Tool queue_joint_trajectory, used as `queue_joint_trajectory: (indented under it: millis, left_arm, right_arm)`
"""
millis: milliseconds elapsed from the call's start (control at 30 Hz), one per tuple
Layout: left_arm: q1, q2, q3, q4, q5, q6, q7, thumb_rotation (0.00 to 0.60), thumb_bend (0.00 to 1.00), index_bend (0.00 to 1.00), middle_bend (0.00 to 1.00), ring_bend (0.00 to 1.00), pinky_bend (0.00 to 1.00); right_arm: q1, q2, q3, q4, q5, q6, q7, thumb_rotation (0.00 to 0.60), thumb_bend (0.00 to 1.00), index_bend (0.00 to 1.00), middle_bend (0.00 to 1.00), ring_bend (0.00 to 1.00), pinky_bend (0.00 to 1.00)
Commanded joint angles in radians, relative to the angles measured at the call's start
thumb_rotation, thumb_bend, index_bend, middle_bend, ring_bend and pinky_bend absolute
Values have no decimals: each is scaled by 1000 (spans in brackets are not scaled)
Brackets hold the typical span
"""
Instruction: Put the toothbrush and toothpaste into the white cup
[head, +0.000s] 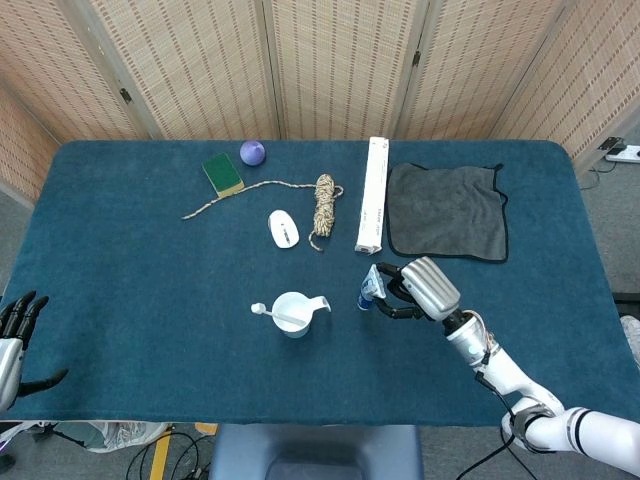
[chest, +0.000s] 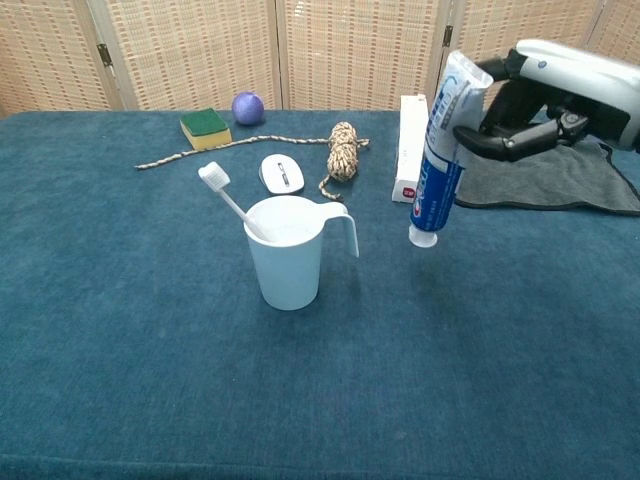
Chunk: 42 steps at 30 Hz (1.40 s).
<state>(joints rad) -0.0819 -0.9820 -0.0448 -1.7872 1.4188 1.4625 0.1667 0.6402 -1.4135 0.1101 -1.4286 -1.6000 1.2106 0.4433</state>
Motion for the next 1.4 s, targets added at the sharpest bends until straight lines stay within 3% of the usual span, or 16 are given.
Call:
queue_joint_trajectory:
  millis: [33,400,567,1167,1400]
  left_arm:
    - [-2,-1,-1,0,1,0,1,600,117,87,61,105,368]
    - [-3,5,-4,-1,4,3,-3,600,117,87,61,105,368]
    - [-2,4,-3,-1,3,2,-2,600,117,87,62,105,368]
    - [6,1,-1,20,-4,3,-25,600,117,87,61,105,368]
    - [4,-2,-1,25,-5,-2,-26,600,117,87,62,105,368]
  right_arm:
    - [16,2,29,-43,-4,11,30,600,696,756,1000,1000,1000]
    - [91,-5,129,-201,54,-33,5,600,669,756,999,1000,1000]
    - [131,-30,149,-211,106,-96,-38,600,665,756,999,1000,1000]
    - [201,-154,124,-88,147,-194,-100,600,639,756,996,1000,1000]
    - [212,-200,106,-32,152,-215,-95,600,527,757,985,1000,1000]
